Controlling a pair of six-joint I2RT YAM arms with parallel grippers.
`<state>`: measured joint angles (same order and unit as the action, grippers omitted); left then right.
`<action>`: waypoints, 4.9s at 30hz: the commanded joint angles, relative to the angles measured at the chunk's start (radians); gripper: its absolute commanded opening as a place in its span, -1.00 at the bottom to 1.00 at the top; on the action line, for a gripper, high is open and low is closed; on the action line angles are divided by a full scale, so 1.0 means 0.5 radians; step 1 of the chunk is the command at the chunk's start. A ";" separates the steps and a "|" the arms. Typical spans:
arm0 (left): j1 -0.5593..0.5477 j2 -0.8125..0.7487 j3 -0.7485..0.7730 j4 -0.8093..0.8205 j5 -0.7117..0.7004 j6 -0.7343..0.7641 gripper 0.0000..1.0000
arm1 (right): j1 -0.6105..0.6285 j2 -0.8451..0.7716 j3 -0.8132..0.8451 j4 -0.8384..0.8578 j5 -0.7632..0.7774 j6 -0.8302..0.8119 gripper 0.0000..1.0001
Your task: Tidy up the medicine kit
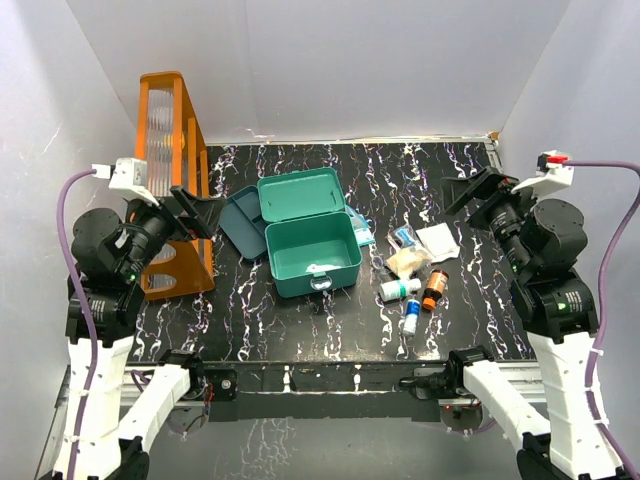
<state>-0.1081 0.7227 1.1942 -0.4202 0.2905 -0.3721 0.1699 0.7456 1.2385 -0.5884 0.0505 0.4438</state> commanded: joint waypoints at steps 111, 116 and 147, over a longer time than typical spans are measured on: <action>-0.432 0.748 -0.495 0.392 -0.182 -0.313 0.53 | 0.372 1.110 -1.022 -0.234 0.218 1.876 -0.27; -0.431 0.805 -0.408 0.396 -0.265 -0.347 0.56 | 0.379 0.940 -0.933 -0.338 0.211 1.798 -0.35; -0.401 1.480 0.139 0.567 -0.621 -0.622 0.75 | 0.468 1.361 0.385 0.272 -0.355 0.058 -0.07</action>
<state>-0.3164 1.4483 1.2217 -0.1978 0.0257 -0.6338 0.3706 1.4155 1.3537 -0.5720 -0.0727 0.5797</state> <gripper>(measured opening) 0.874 0.468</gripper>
